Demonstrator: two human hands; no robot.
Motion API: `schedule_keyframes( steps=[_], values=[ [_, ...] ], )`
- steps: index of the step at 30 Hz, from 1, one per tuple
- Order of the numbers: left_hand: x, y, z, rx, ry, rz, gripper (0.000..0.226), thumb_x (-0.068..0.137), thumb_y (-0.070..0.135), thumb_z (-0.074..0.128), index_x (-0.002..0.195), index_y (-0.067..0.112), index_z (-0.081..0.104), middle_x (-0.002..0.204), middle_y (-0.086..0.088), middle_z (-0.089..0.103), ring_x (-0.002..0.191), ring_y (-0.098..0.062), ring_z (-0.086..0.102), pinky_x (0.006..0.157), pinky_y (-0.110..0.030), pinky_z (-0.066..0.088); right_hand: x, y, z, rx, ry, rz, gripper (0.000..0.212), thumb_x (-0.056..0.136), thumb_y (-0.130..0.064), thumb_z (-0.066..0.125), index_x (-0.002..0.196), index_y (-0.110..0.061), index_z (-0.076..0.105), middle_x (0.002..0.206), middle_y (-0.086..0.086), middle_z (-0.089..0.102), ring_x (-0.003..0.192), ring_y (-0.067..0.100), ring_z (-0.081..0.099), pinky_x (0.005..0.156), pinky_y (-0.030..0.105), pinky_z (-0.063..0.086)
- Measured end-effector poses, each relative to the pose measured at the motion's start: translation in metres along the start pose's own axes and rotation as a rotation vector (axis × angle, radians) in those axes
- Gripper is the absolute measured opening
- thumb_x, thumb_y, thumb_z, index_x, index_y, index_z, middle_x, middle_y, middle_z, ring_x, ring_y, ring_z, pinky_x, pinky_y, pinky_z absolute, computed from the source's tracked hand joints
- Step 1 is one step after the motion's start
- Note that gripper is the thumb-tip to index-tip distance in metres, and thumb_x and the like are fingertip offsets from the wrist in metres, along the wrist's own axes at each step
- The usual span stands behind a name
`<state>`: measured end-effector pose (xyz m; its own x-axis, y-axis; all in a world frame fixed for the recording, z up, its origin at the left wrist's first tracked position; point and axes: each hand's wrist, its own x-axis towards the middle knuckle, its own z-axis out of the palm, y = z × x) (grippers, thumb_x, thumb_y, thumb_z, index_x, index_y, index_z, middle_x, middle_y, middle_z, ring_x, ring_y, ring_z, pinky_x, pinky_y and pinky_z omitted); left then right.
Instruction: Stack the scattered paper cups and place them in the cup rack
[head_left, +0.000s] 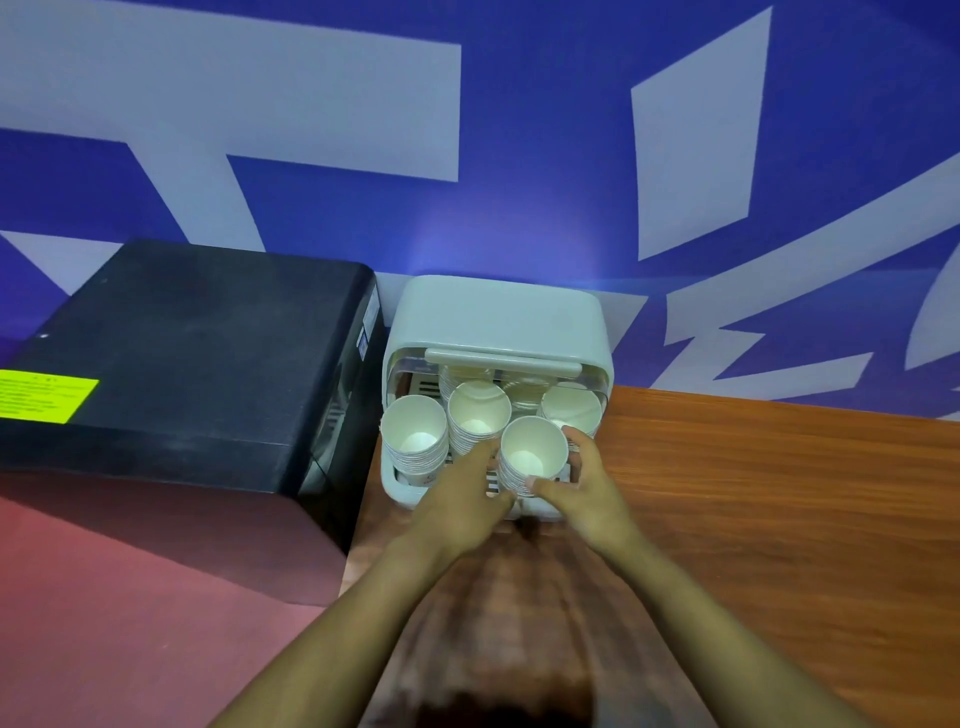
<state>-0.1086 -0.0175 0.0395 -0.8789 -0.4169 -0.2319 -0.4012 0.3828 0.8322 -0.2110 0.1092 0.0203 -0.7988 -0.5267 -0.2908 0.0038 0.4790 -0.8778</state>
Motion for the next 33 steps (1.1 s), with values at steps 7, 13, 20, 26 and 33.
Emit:
schedule_keyframes(
  steps=[7,13,20,26,33],
  values=[
    [0.007,-0.002,-0.034,0.543,0.216,0.193,0.047,0.095,0.034,0.047,0.140,0.022,0.041,0.150,0.001,0.033,0.136,-0.020,0.031,0.109,-0.038,0.026,-0.005,-0.021,-0.010,-0.353,0.144,-0.237,0.058,0.080,-0.029,0.072,0.132,-0.021,0.047,0.126,0.003,0.048,0.115,0.024,0.050,0.101,0.039,0.041],
    [0.040,-0.001,-0.033,0.799,0.180,0.108,0.050,0.097,0.037,0.027,0.147,0.032,0.025,0.154,-0.006,0.021,0.139,-0.027,0.022,0.111,-0.046,0.021,0.016,-0.046,0.003,-0.806,0.058,-0.341,0.060,0.090,-0.042,0.053,0.144,-0.025,0.032,0.150,-0.003,0.029,0.134,0.021,0.032,0.108,0.037,0.025],
    [0.073,0.000,-0.037,0.875,0.069,0.015,0.053,0.099,0.050,0.026,0.146,0.026,0.026,0.142,-0.012,0.040,0.119,-0.034,0.049,0.099,-0.044,0.034,0.042,-0.052,0.007,-0.999,-0.053,-0.259,0.061,0.089,-0.041,0.047,0.145,-0.028,0.027,0.153,0.005,0.019,0.139,0.027,0.022,0.115,0.052,0.009],
    [0.080,0.000,-0.042,0.707,0.018,0.078,0.050,0.098,0.044,0.037,0.143,0.023,0.034,0.135,-0.015,0.048,0.112,-0.033,0.055,0.094,-0.040,0.045,0.051,-0.042,0.007,-1.053,-0.012,-0.246,0.058,0.086,-0.045,0.051,0.139,-0.032,0.033,0.147,0.006,0.022,0.133,0.029,0.029,0.113,0.048,0.018],
    [0.082,-0.004,-0.043,0.748,0.134,-0.015,0.050,0.098,0.039,0.037,0.140,0.013,0.039,0.132,-0.018,0.049,0.110,-0.033,0.055,0.090,-0.039,0.048,0.057,-0.032,0.004,-0.987,-0.062,-0.264,0.057,0.086,-0.047,0.053,0.137,-0.030,0.038,0.149,0.007,0.021,0.126,0.028,0.039,0.101,0.041,0.034]
  ],
)
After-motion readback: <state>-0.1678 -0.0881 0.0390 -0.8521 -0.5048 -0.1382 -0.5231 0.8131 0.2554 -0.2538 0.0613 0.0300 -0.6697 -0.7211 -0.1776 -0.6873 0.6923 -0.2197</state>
